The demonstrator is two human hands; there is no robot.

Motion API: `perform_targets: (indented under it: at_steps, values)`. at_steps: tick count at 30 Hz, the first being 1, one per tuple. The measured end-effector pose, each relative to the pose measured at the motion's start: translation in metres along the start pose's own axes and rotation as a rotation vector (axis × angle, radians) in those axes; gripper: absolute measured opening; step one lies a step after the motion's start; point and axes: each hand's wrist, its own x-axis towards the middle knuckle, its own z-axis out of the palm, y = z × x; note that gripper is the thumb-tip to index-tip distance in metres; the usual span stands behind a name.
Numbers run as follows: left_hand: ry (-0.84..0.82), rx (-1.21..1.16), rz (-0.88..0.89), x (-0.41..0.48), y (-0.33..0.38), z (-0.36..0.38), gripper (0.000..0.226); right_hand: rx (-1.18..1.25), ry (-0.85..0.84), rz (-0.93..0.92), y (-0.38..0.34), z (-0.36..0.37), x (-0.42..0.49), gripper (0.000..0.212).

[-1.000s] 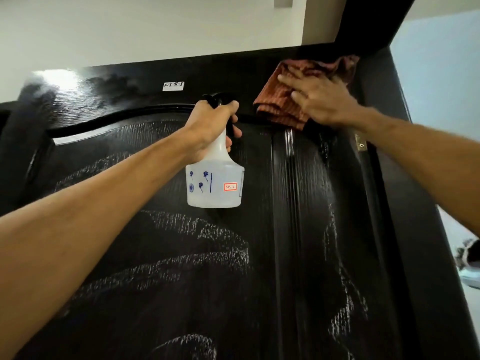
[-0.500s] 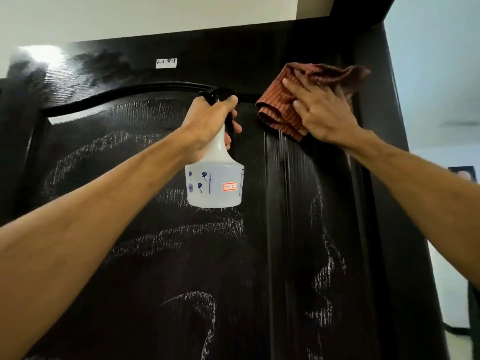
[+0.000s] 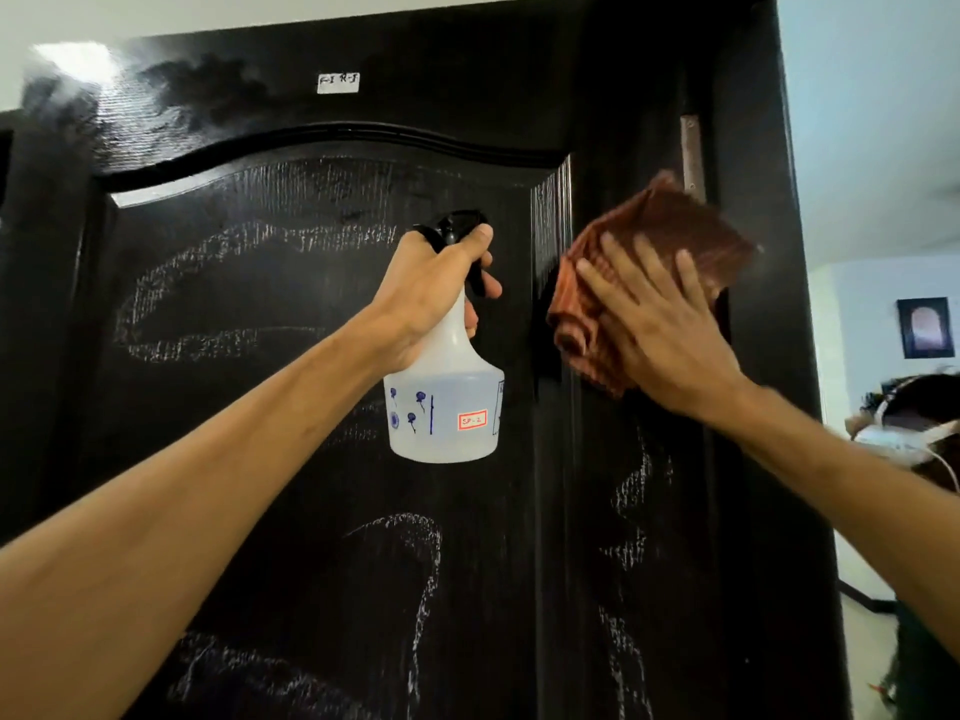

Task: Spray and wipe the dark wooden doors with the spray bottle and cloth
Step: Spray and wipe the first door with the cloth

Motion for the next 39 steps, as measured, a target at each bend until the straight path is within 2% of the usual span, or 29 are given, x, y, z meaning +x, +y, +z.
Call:
perform_targets:
  at_steps: [3,7,9,12,15,17,22,23,26,28,30,32,33,35,37,39]
  values:
    - [-0.018,0.008,-0.020,-0.010,-0.004,0.006,0.035,0.044,-0.118,-0.044,0.007,-0.004,-0.006,0.057]
    - [-0.007,0.021,-0.027,-0.015,-0.009,0.011,0.038,0.062,0.021,0.156,0.024,-0.012,0.056,0.058]
    - [0.008,0.021,-0.039,-0.018,-0.013,0.007,0.038,0.027,0.054,0.125,0.002,-0.001,0.044,0.060]
    - [0.013,0.025,-0.057,-0.021,-0.019,-0.005,0.036,0.004,-0.017,-0.018,-0.023,0.011,0.010,0.058]
    - [0.024,0.058,-0.058,-0.021,-0.024,-0.020,0.035,0.098,0.021,0.122,-0.016,-0.001,0.056,0.054]
    - [0.050,0.065,-0.054,-0.020,-0.025,-0.032,0.035,0.074,0.086,0.165,-0.027,0.000,0.085,0.056]
    - [0.081,0.056,-0.069,-0.023,-0.033,-0.068,0.032,0.043,0.003,-0.051,-0.095,0.029,0.072,0.056]
    - [0.077,0.060,-0.069,-0.025,-0.036,-0.075,0.033,0.075,-0.006,-0.035,-0.094,0.026,0.079,0.055]
    - [0.078,0.063,-0.069,-0.028,-0.045,-0.102,0.037,0.141,0.035,0.161,-0.086,0.013,0.124,0.055]
    - [0.080,0.053,-0.069,-0.027,-0.050,-0.128,0.039,0.089,0.102,0.230,-0.116,0.018,0.136,0.058]
    - [0.074,0.051,-0.068,-0.028,-0.054,-0.149,0.037,0.025,0.078,0.127,-0.161,0.033,0.119,0.064]
    - [0.069,0.048,-0.069,-0.029,-0.057,-0.174,0.037,0.023,0.009,0.022,-0.185,0.044,0.107,0.060]
    - [0.063,0.047,-0.070,-0.029,-0.060,-0.187,0.037,0.048,-0.005,0.034,-0.185,0.042,0.116,0.056]
    - [0.056,0.054,-0.067,-0.026,-0.066,-0.212,0.038,0.126,0.039,0.233,-0.175,0.035,0.152,0.055]
    - [0.056,0.055,-0.064,-0.024,-0.071,-0.231,0.039,0.105,0.104,0.382,-0.175,0.030,0.173,0.062]
    - [0.052,0.055,-0.062,-0.021,-0.075,-0.248,0.039,0.061,0.114,0.329,-0.209,0.037,0.168,0.068]
